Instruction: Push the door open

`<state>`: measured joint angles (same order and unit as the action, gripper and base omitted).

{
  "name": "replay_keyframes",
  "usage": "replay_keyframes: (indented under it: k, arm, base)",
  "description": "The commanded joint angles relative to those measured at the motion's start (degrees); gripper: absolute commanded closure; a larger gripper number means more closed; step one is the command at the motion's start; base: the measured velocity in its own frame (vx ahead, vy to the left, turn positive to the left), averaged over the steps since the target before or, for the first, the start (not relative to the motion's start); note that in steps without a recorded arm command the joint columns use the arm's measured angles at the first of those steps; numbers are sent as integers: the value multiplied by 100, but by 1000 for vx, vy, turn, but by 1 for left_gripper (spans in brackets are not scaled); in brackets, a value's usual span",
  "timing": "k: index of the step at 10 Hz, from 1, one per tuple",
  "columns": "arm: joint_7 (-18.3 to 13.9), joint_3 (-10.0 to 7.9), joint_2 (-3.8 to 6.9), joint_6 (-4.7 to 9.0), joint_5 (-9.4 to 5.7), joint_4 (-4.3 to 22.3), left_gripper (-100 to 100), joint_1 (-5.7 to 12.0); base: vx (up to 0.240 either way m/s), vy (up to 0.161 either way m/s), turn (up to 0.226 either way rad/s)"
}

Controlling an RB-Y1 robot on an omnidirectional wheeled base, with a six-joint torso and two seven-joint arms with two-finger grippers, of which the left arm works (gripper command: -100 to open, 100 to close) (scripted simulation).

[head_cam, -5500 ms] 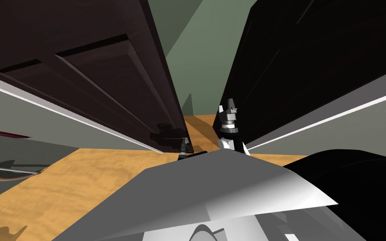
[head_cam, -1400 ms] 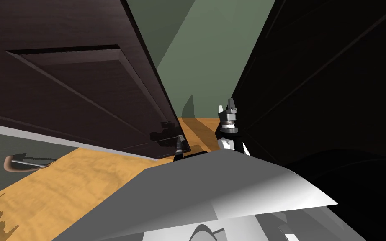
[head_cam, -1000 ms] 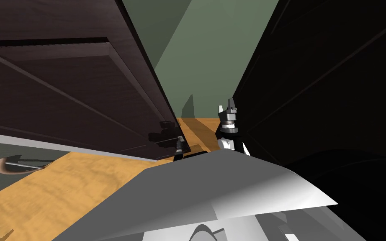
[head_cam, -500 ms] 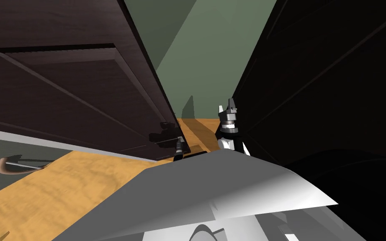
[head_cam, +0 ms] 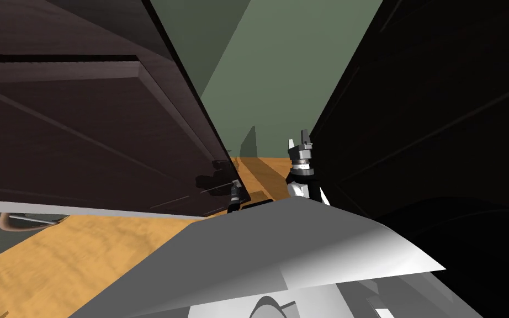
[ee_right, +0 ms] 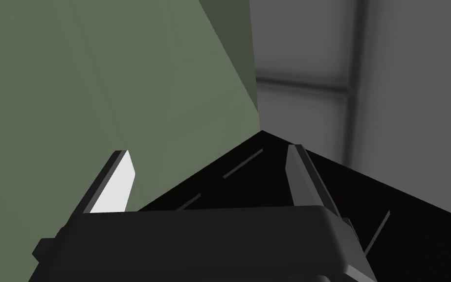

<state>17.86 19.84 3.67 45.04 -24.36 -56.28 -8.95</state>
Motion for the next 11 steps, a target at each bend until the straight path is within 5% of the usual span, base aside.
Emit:
replay_keyframes:
  k: [1,11]
  arm:
    - [3,-160,57,62,-57,67,100,55]
    - [123,-867,61,51,-334,168,100,188]
  base:
    - [196,-70,58]
    - [152,-51,75]
